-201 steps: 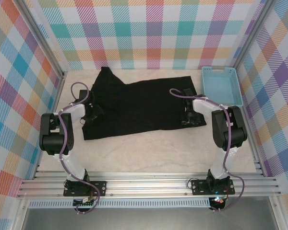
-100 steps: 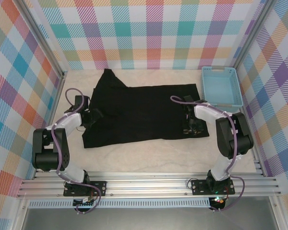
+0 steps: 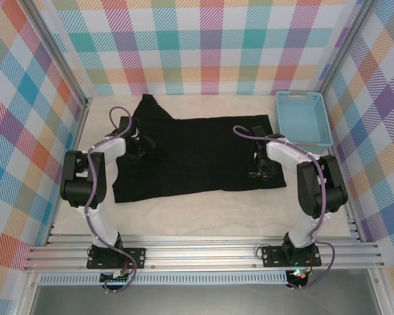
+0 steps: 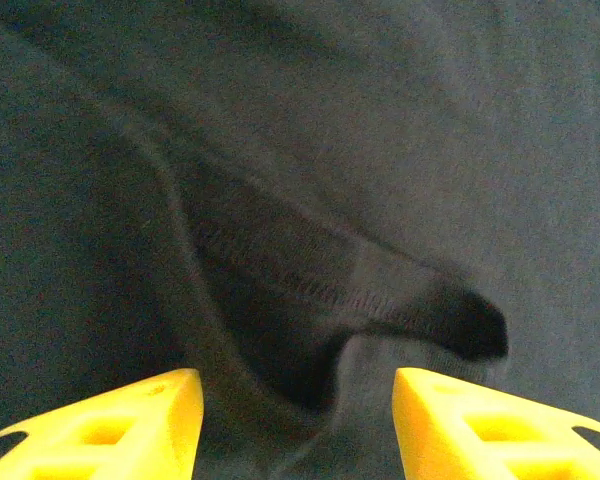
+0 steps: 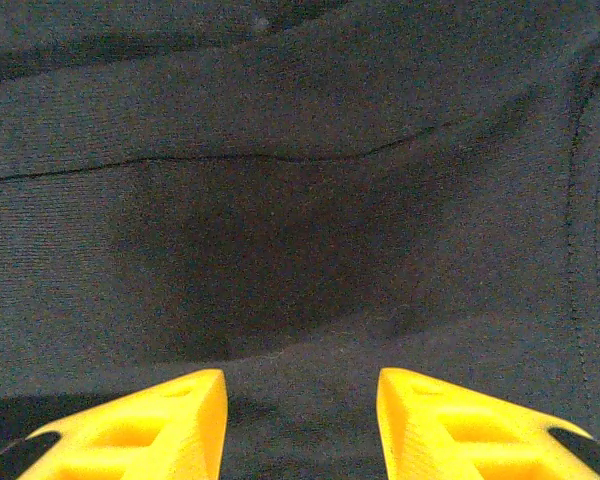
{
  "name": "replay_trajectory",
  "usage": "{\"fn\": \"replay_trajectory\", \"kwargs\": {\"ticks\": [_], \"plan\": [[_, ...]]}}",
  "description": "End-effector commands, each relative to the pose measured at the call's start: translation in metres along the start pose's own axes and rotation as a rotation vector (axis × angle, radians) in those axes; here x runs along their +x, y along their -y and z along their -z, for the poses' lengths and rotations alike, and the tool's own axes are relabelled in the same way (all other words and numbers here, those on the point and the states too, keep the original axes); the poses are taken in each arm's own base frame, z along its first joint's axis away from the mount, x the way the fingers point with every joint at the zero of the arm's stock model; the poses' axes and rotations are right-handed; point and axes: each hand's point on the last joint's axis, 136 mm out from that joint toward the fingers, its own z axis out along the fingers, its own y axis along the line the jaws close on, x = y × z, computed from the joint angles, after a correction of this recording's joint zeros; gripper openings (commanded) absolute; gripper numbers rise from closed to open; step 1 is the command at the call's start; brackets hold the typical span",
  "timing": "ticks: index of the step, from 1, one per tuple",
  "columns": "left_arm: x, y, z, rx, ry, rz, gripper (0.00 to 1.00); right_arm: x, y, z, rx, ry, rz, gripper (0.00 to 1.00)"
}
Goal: Fold the inside-out t-shirt
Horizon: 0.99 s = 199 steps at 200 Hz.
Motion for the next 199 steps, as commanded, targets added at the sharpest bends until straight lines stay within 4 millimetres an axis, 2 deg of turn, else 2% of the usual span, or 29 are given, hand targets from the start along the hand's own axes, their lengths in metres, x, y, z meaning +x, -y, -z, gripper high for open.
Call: {"fn": "replay_trajectory", "kwargs": {"ticks": [1, 33, 68, 92, 107, 130, 158, 174, 199], "plan": [[-0.013, 0.029, -0.01, 0.079, 0.002, -0.042, 0.53, -0.003, -0.005, 0.002, -0.023, 0.004, 0.018, 0.44], [-0.027, 0.042, -0.018, 0.093, 0.014, -0.051, 0.58, -0.003, -0.004, 0.005, -0.02, 0.01, 0.023, 0.44], [-0.036, 0.04, -0.018, 0.064, 0.041, -0.056, 0.61, -0.005, -0.002, 0.009, -0.012, 0.02, 0.028, 0.44], [-0.037, 0.034, 0.002, 0.04, 0.093, -0.071, 0.61, -0.01, 0.003, 0.017, 0.014, 0.054, 0.032, 0.44], [-0.035, 0.028, 0.026, 0.025, 0.145, -0.082, 0.63, -0.016, 0.004, 0.026, 0.014, 0.101, 0.03, 0.45], [-0.006, 0.005, 0.044, -0.005, 0.142, -0.055, 0.64, -0.028, -0.003, 0.03, -0.036, 0.159, 0.013, 0.47], [0.046, -0.027, 0.043, -0.012, 0.072, 0.016, 0.64, -0.039, -0.006, 0.008, -0.039, 0.11, -0.008, 0.46], [0.067, -0.041, 0.046, -0.029, 0.034, 0.016, 0.64, -0.033, 0.003, -0.005, -0.003, 0.047, -0.011, 0.46], [0.095, -0.059, 0.052, -0.062, -0.017, 0.027, 0.64, -0.014, 0.011, -0.016, 0.026, -0.033, -0.01, 0.45]]}}
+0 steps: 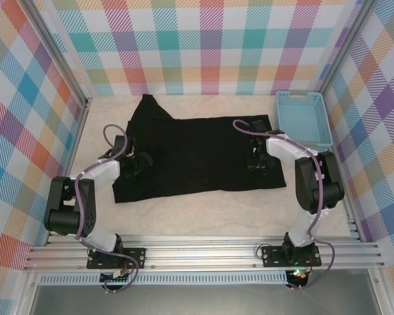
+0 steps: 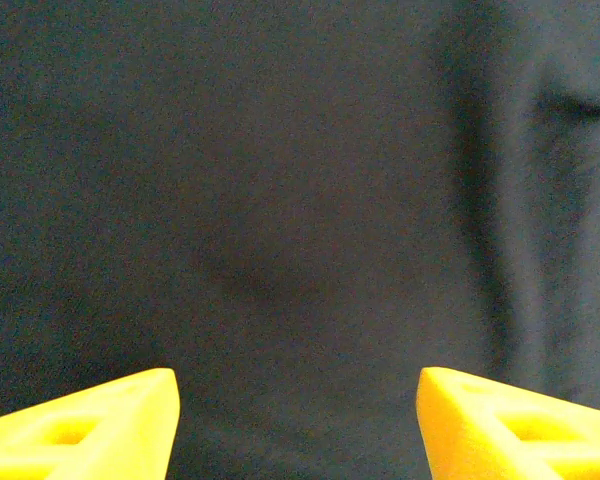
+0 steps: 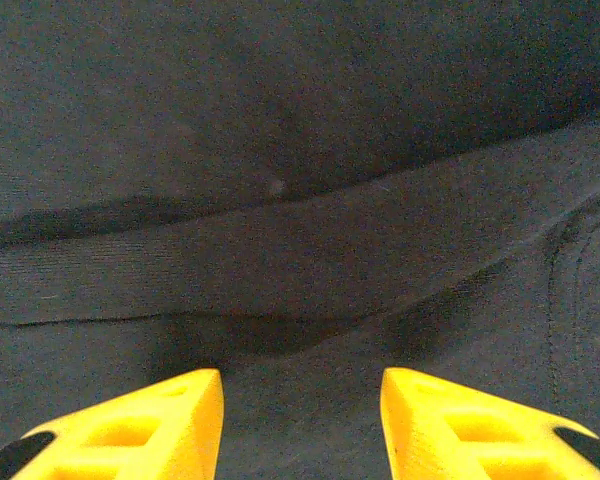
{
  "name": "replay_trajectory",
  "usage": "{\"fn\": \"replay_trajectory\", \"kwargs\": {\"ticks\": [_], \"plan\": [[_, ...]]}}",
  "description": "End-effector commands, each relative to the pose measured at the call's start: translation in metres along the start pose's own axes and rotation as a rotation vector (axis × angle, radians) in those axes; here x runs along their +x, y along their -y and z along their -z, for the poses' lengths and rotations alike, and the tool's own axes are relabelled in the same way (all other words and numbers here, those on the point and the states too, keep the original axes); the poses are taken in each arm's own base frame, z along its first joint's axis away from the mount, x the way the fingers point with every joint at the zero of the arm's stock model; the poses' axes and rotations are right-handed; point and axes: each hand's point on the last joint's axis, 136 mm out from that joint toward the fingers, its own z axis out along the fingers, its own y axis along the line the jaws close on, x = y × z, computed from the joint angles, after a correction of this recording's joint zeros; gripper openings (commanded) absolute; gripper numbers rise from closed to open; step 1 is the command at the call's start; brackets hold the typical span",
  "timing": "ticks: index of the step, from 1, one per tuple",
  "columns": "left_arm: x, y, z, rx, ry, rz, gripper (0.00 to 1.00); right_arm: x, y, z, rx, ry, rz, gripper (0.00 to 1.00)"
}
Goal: Fold the inside-out t-shirt
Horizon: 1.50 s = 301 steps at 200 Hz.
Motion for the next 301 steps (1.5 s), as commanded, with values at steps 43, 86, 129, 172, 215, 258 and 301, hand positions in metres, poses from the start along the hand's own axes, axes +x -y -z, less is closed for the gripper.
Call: {"fn": "replay_trajectory", "kwargs": {"ticks": [43, 86, 129, 172, 215, 258, 301], "plan": [[0.055, -0.036, 0.021, -0.058, -0.1, 0.064, 0.64, 0.062, 0.023, -0.013, 0.096, -0.241, 0.012, 0.44], [0.08, -0.064, 0.03, -0.105, -0.131, 0.12, 0.65, 0.104, 0.022, -0.008, 0.091, -0.343, -0.01, 0.44], [0.096, -0.084, 0.043, -0.146, -0.107, 0.169, 0.65, 0.139, 0.001, -0.004, 0.059, -0.389, -0.003, 0.44], [0.029, -0.044, 0.066, -0.056, 0.071, 0.122, 0.7, 0.051, 0.002, 0.044, 0.079, -0.045, 0.039, 0.48], [-0.064, 0.007, 0.087, 0.018, 0.292, 0.064, 0.78, -0.072, -0.01, 0.071, -0.029, 0.266, 0.012, 0.59], [-0.102, 0.035, 0.076, 0.082, 0.339, 0.079, 0.78, -0.141, 0.005, 0.051, -0.017, 0.318, -0.027, 0.69], [-0.111, 0.047, 0.065, 0.109, 0.319, 0.074, 0.78, -0.168, 0.03, 0.01, 0.046, 0.255, -0.028, 0.68]]}}
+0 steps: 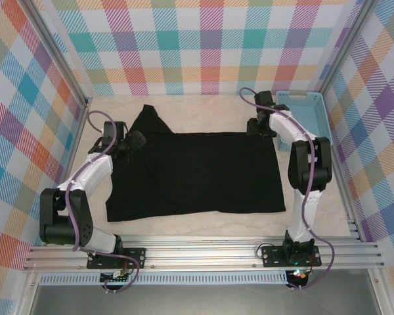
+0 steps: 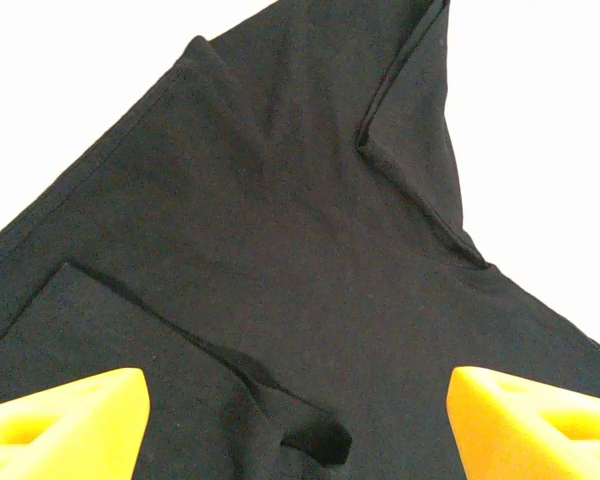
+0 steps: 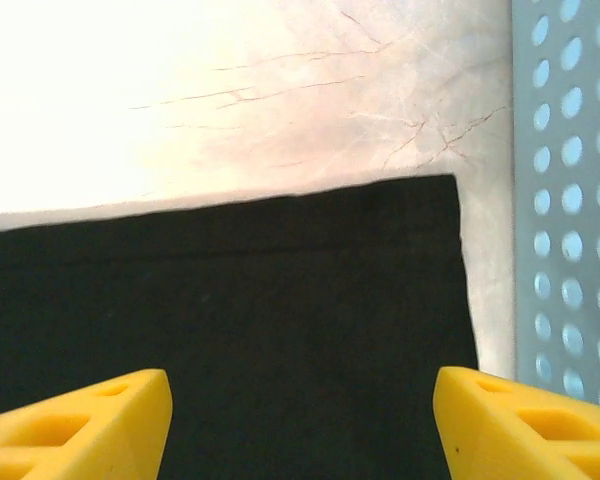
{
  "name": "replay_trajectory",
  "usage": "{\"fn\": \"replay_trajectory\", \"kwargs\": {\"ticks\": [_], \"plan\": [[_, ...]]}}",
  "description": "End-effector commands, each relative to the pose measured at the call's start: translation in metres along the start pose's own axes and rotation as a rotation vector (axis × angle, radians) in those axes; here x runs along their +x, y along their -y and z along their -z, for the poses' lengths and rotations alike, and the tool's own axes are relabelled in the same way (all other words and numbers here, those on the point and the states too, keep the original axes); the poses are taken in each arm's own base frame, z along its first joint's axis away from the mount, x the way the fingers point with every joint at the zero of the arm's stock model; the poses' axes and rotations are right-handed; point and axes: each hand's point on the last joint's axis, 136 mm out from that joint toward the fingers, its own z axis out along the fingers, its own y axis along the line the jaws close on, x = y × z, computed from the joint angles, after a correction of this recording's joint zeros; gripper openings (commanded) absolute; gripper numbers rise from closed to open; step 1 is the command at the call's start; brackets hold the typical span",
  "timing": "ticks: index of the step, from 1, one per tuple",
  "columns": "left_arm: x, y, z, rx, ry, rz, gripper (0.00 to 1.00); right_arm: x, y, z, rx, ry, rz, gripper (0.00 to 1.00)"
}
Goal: Fold the inside-out t-shirt
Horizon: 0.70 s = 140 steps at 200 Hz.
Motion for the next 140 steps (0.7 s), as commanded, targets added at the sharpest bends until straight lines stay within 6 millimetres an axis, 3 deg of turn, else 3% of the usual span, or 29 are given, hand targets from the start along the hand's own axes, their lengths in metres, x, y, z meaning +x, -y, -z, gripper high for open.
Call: {"fn": "replay_trajectory", "kwargs": {"ticks": [1, 49, 100, 140], "plan": [[-0.018, 0.014, 0.0, 0.048, 0.04, 0.005, 0.78, -0.008, 0.013, -0.014, 0.039, -0.015, 0.041, 0.68], [-0.014, 0.015, -0.008, 0.048, 0.021, -0.008, 0.78, -0.011, 0.02, -0.05, 0.102, -0.072, 0.138, 0.66], [-0.013, 0.011, -0.01, 0.032, 0.021, -0.026, 0.78, -0.005, 0.031, -0.07, 0.095, -0.151, 0.117, 0.67], [-0.01, 0.009, -0.015, 0.024, 0.013, -0.031, 0.78, 0.006, 0.023, -0.085, 0.014, -0.235, 0.089, 0.67]]}}
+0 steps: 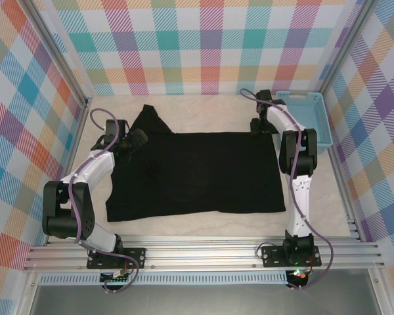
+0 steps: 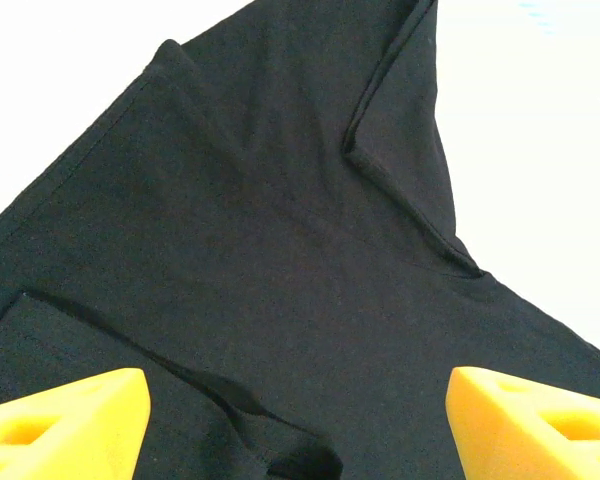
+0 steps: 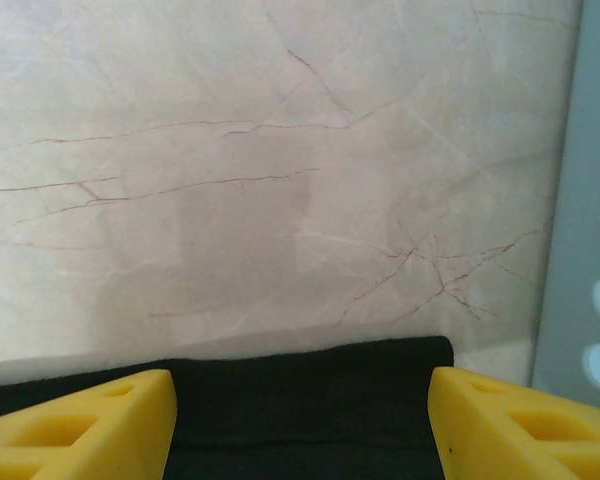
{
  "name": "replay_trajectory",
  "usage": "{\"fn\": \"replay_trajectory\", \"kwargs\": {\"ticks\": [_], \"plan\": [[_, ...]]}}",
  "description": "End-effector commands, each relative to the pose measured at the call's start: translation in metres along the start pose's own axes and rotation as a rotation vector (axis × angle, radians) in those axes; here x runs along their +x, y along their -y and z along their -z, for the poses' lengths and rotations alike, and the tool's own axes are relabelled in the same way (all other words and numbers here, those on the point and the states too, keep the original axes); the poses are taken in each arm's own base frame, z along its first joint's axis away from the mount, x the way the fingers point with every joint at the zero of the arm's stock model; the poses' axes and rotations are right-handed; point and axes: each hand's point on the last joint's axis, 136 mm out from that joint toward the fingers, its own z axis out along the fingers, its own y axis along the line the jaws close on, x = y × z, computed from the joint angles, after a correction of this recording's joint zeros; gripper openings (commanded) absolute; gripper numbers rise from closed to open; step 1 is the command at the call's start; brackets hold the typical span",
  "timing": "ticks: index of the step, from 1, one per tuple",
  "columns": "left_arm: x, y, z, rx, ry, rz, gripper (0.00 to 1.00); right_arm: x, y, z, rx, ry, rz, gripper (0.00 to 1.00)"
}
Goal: Fold the inside-out t-shirt
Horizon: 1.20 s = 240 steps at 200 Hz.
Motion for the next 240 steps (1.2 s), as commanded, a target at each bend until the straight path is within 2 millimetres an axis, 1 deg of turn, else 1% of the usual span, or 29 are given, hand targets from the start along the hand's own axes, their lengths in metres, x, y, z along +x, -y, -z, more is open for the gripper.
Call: {"fn": "replay_trajectory", "kwargs": {"ticks": [1, 23, 43, 62, 80, 94, 115, 131, 135, 154, 157, 160, 163, 169, 184, 197, 198, 204, 221, 240], "plan": [[-0.008, 0.003, -0.002, 0.005, 0.017, -0.017, 0.78, 0.02, -0.005, -0.017, -0.052, -0.113, 0.005, 0.67], [-0.009, 0.002, -0.002, -0.001, 0.02, -0.024, 0.78, 0.026, -0.012, -0.027, -0.092, -0.157, 0.003, 0.66], [-0.012, 0.003, -0.001, -0.002, 0.03, -0.03, 0.78, 0.027, -0.019, -0.032, -0.125, -0.178, 0.0, 0.61], [-0.013, 0.003, -0.003, -0.007, 0.032, -0.034, 0.78, 0.028, -0.022, -0.035, -0.14, -0.19, -0.001, 0.53], [-0.016, 0.003, -0.006, -0.018, 0.038, -0.04, 0.78, 0.027, -0.021, -0.036, -0.135, -0.189, -0.001, 0.45], [-0.022, 0.003, -0.009, -0.028, 0.048, -0.039, 0.78, 0.025, -0.021, -0.035, -0.134, -0.182, -0.002, 0.39], [-0.035, 0.005, -0.019, -0.045, 0.066, -0.051, 0.78, 0.021, -0.02, -0.031, -0.131, -0.167, 0.0, 0.34], [-0.047, 0.007, -0.036, -0.075, 0.056, -0.082, 0.78, 0.018, -0.02, -0.028, -0.132, -0.156, 0.0, 0.3], [-0.047, 0.005, -0.042, -0.088, 0.042, -0.087, 0.78, 0.018, -0.02, -0.028, -0.135, -0.154, 0.0, 0.3], [-0.065, 0.013, -0.069, -0.099, 0.022, -0.118, 0.78, 0.016, -0.021, -0.025, -0.139, -0.147, 0.002, 0.3], [-0.064, 0.011, -0.077, -0.104, 0.008, -0.124, 0.77, 0.016, -0.02, -0.025, -0.139, -0.147, 0.002, 0.29], [-0.068, 0.014, -0.082, -0.101, 0.009, -0.131, 0.77, 0.015, -0.02, -0.025, -0.138, -0.145, 0.002, 0.3], [-0.067, 0.013, -0.087, -0.112, -0.012, -0.137, 0.77, 0.015, -0.02, -0.024, -0.138, -0.145, 0.003, 0.3], [-0.07, 0.013, -0.097, -0.12, -0.032, -0.147, 0.77, 0.015, -0.02, -0.023, -0.137, -0.143, 0.005, 0.29], [-0.079, 0.021, -0.121, -0.122, -0.075, -0.182, 0.76, 0.013, -0.019, -0.02, -0.131, -0.134, 0.012, 0.3], [-0.083, 0.023, -0.141, -0.134, -0.114, -0.217, 0.75, 0.01, -0.018, -0.017, -0.13, -0.124, 0.015, 0.3], [-0.081, 0.022, -0.144, -0.138, -0.122, -0.219, 0.75, 0.01, -0.017, -0.017, -0.129, -0.122, 0.014, 0.3], [-0.086, 0.024, -0.151, -0.138, -0.127, -0.231, 0.75, 0.009, -0.018, -0.015, -0.13, -0.119, 0.015, 0.3], [-0.093, 0.029, -0.172, -0.138, -0.144, -0.255, 0.75, 0.007, -0.018, -0.012, -0.132, -0.112, 0.017, 0.3], [-0.104, 0.035, -0.189, -0.123, -0.146, -0.268, 0.74, 0.006, -0.019, -0.011, -0.135, -0.108, 0.017, 0.3]]}}
